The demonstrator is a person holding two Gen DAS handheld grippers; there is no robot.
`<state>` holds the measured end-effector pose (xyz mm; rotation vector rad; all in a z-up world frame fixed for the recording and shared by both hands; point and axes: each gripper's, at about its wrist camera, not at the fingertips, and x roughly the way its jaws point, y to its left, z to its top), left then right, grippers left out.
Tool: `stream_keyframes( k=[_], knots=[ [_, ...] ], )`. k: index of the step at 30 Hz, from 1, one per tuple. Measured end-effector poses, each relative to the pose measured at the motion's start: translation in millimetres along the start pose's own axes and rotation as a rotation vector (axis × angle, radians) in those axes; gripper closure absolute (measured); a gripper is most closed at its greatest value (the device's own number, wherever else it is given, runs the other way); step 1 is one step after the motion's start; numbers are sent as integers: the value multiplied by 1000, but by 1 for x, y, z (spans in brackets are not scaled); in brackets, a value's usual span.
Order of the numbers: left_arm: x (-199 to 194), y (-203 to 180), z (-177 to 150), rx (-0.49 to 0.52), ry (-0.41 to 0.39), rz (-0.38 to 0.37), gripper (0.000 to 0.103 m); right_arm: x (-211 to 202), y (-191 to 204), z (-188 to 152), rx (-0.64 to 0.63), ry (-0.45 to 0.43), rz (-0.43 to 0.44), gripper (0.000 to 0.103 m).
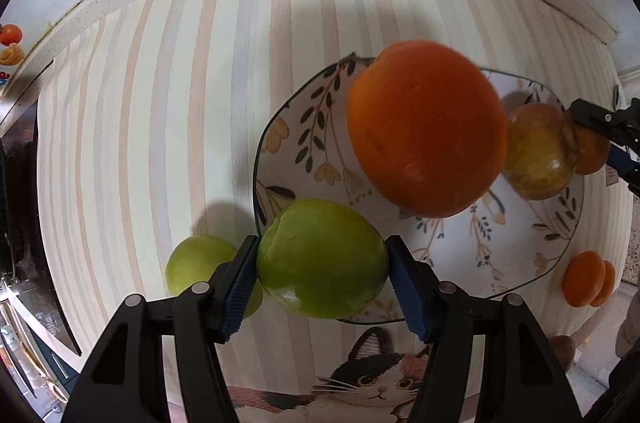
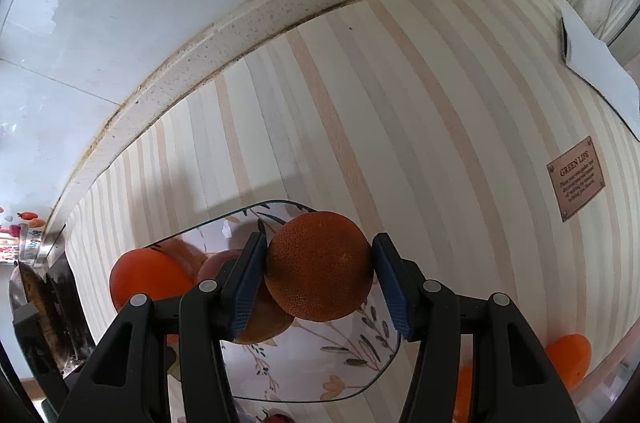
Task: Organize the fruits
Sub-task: 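Place the green apple and small orange on the floral plate, open both tools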
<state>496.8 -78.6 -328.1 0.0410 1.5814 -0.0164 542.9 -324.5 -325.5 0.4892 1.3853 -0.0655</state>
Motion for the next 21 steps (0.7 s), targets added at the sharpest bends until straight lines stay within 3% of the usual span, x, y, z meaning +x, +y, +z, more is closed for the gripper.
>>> stream_keyframes(
  k=[5,9,12,21],
  knots=[
    [-1,0,6,-16,-1,-29,38,3,6,2,-27,4,-7,28],
    [-10,4,8,-25,-20,-41,17,-6,6,-1,-43,-5,-11,19],
    [-19,9,8,-38,-26,-51,16,-16,5,-6,-60,-8,-16,12],
    [-41,28,-22,-46,-68,-49,16,-42,19,-68,-205,-43,-38,11]
  ],
)
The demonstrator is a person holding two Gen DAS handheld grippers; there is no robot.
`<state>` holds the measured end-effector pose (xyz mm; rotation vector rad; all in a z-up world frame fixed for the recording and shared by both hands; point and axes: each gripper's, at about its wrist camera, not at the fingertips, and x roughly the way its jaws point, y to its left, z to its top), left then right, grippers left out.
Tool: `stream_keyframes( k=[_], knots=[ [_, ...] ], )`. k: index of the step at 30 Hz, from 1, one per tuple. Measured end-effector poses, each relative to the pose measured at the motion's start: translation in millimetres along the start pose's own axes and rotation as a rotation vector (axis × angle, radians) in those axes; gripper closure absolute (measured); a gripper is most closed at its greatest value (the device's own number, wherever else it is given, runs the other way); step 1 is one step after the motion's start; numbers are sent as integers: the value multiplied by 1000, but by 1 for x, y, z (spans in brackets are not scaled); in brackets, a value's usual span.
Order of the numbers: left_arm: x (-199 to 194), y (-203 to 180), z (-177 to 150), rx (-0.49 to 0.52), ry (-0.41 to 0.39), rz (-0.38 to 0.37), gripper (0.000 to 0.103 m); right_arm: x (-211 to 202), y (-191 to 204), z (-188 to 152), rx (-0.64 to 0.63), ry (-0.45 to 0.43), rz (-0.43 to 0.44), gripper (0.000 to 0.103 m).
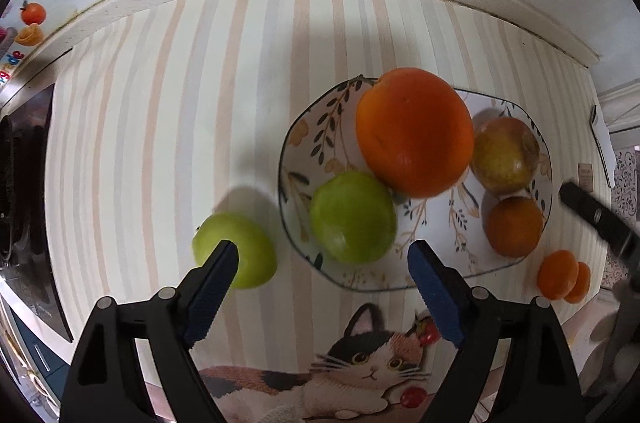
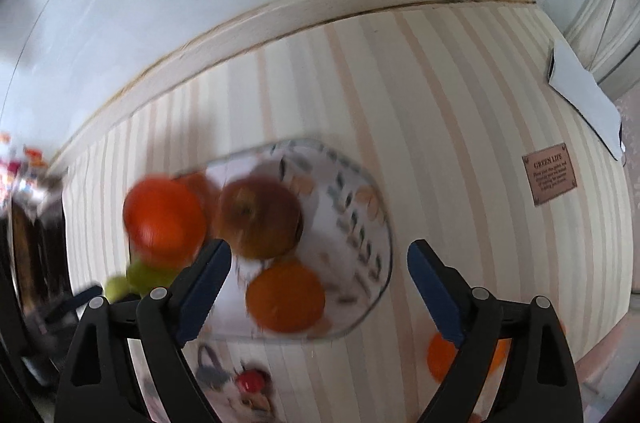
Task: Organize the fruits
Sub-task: 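Place the green apple and small orange on the floral plate, open both tools, then grasp the second green apple with the left tool while the right tool grasps an orange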
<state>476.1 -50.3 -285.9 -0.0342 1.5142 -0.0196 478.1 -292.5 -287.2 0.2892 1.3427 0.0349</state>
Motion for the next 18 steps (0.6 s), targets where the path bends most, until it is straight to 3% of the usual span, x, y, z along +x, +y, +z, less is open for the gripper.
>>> stream_keyframes(
  k=[8,18],
  knots=[
    [-28,0,-34,8,-43,6,16,-23,17,-54,-92,-23,-1,11],
    [-89,-3,-71,20,-184,5,16,-96,31,-84,-155,-180,-26,11]
  ],
)
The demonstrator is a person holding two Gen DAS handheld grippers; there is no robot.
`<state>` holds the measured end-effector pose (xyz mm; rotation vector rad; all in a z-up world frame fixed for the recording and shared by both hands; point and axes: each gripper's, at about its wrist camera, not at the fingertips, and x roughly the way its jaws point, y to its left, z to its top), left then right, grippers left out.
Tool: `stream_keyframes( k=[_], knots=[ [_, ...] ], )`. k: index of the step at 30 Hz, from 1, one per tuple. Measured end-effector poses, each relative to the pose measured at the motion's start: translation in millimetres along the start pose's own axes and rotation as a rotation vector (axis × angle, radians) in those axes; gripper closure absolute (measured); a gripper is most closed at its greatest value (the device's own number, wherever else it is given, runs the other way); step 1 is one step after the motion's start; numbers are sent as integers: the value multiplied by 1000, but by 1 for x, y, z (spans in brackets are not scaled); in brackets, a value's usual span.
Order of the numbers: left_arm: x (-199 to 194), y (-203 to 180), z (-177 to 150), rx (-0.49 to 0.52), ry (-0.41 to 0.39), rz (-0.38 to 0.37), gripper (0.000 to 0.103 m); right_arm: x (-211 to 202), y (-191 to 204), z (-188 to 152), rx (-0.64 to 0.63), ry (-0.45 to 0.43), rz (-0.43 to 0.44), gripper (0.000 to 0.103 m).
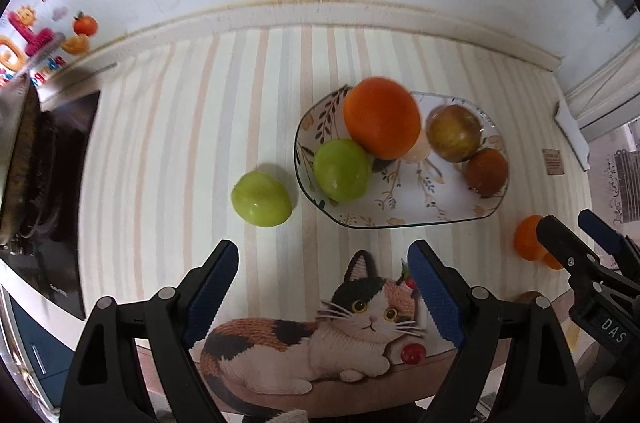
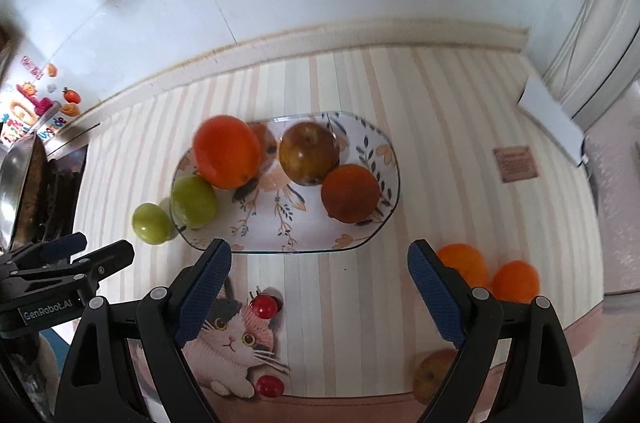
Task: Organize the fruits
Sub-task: 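Grasp the second green apple with the left tool while the right tool grasps an orange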
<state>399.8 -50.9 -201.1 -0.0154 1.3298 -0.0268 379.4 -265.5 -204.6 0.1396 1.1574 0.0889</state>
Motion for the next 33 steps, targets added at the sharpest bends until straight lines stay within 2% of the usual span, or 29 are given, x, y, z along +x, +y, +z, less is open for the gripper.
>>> stream_keyframes(
  k=[14,20,22,24,26,28,33],
  knots=[
    [-60,-11,-34,19,-114,-23,16,-81,12,-18,-31,-127,18,11],
    [-68,-14,-40,20,-128,-39,16,-92,15,-26,-14,-135,50,11],
    [-66,-14,-41,10,-127,-40,16,-88,7,-28,32,-120,80,11],
    [-60,-14,-40,6,-112,-38,16,-80,-10,-32,105,-99,91,11],
    [-50,-14,-39,-1,-99,-31,10,-68,-31,-34,176,-75,89,11],
    [-37,-15,-38,-1,-91,-1,10,-51,-62,-37,275,-49,63,11],
    [3,-17,-36,-24,-34,25,10,-2,-151,-50,503,0,-81,11]
  ],
)
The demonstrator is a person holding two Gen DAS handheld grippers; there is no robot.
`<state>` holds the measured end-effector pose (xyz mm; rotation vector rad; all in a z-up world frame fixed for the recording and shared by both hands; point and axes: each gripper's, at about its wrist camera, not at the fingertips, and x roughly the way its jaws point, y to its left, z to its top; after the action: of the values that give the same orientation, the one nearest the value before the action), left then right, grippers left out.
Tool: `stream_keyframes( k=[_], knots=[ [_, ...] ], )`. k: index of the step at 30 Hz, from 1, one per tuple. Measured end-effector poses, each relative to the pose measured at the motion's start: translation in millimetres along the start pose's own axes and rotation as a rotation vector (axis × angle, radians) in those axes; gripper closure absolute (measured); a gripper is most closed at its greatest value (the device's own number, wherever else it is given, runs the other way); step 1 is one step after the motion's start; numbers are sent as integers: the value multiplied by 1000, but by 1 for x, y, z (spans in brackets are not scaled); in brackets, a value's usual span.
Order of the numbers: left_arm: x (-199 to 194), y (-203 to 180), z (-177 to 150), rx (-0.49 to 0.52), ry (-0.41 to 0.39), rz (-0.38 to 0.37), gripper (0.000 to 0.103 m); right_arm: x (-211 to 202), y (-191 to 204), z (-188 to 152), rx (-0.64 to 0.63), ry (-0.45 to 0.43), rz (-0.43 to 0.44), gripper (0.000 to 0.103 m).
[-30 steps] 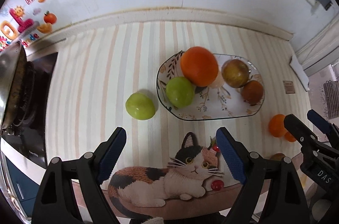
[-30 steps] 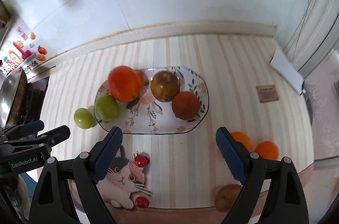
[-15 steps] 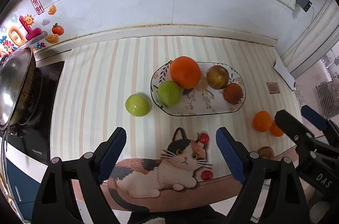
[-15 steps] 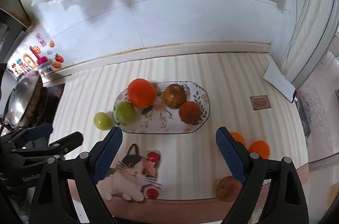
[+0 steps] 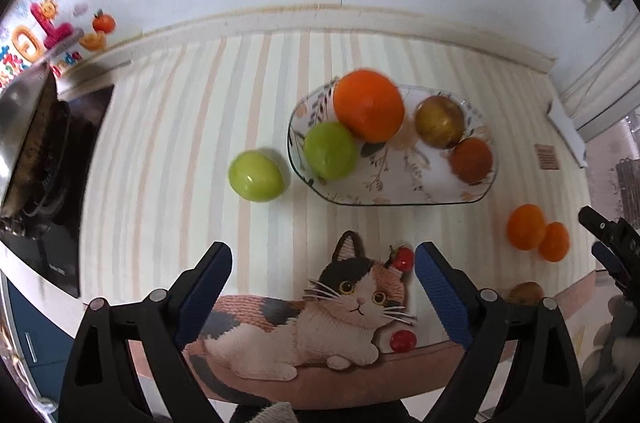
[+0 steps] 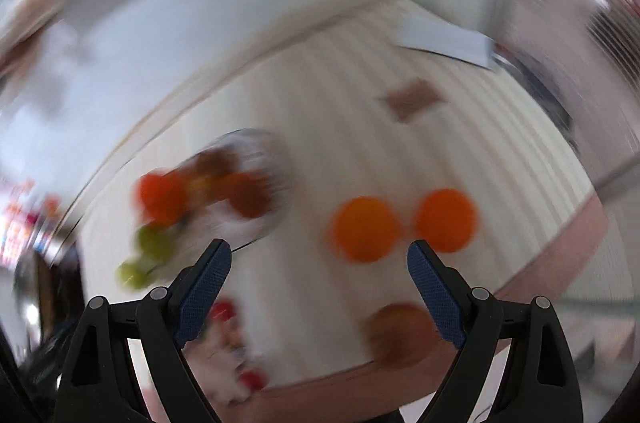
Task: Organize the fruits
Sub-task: 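Grasp the second green apple with the left tool while the right tool grasps an orange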
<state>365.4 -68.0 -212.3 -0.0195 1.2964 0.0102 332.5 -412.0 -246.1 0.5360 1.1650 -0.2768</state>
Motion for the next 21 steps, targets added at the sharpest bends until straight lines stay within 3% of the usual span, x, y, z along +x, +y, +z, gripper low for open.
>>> stream_keyframes(
  k=[5,9,11,13,14,21],
  knots=[
    [39,-12,0,8,71,14,10,59,-60,15,184,107,-52,11],
    [57,-22,-1,28,95,34,10,88,-84,11,245,160,-62,11],
    [63,-24,-2,34,105,42,10,97,-90,8,271,168,-49,18],
    [66,-23,-4,35,112,50,10,98,-91,8,257,129,-47,33],
    [67,-22,-4,35,113,55,10,99,-90,9,242,125,-41,36],
    [71,10,-9,-20,124,89,10,80,-69,7,153,74,-65,36]
  ],
)
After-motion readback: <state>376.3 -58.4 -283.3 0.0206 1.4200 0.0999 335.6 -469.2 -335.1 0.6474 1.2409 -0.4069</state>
